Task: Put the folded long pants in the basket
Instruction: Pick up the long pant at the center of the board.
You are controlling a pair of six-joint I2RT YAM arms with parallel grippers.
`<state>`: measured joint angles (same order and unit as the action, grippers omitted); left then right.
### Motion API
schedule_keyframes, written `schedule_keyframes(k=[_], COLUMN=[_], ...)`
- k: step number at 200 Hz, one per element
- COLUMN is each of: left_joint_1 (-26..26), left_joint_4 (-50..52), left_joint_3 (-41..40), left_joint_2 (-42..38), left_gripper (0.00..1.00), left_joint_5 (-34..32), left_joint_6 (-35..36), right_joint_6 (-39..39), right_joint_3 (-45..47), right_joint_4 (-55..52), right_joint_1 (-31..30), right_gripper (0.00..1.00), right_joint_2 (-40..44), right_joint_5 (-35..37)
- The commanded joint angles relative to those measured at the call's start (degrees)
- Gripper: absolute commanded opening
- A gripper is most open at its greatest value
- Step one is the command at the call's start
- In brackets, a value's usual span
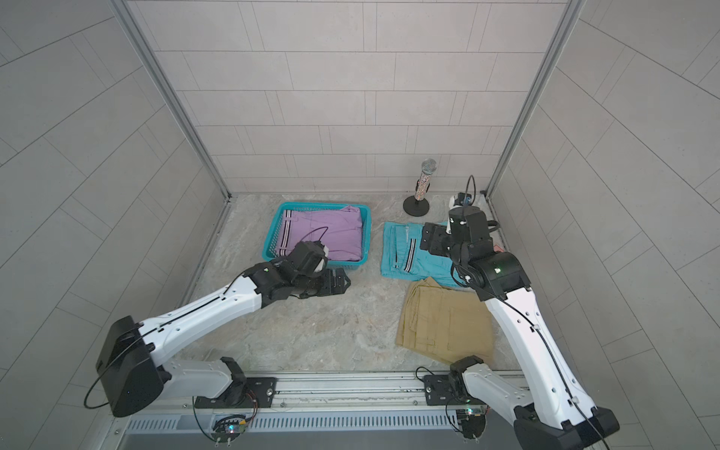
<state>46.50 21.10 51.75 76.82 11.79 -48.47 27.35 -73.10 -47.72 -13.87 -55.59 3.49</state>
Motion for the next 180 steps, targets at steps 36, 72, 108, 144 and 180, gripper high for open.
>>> schedule_keyframes(k=[36,72,108,144,180], left_joint_1=[7.5,10.0,12.3,13.2,14.5], left_joint_4=[-31.3,-34.7,-34.7,-33.1,-30.4], left_joint_3=[-2.8,1.2,6.3,8.7,12.6], left_joint_2=[11.7,24.6,34.2,39.2,45.8], left_gripper=[1.00,1.00,0.97,0.90,0.82], left_joint_5=[2.9,5.7,8.2,9.7,11.0], left_joint_6=[-9.1,-9.9,-10.7,-11.1,-11.1], right_joint_6=[2.3,2.6,2.5,2.9,3.2], right_joint_3=[7.4,8.7,8.6,8.9,8.9], right_joint_4=[-3.2,-3.1,-3.1,-2.9,-2.4], right_joint_1=[1.4,1.5,1.6,1.7,1.7], right_gripper=[0.97,0.98,0.98,0.99,0.99], right_joint_2=[7.3,7.7,7.8,7.8,7.4], right_joint_5=[-3.8,-5.1,-5.5,-6.1,-7.5])
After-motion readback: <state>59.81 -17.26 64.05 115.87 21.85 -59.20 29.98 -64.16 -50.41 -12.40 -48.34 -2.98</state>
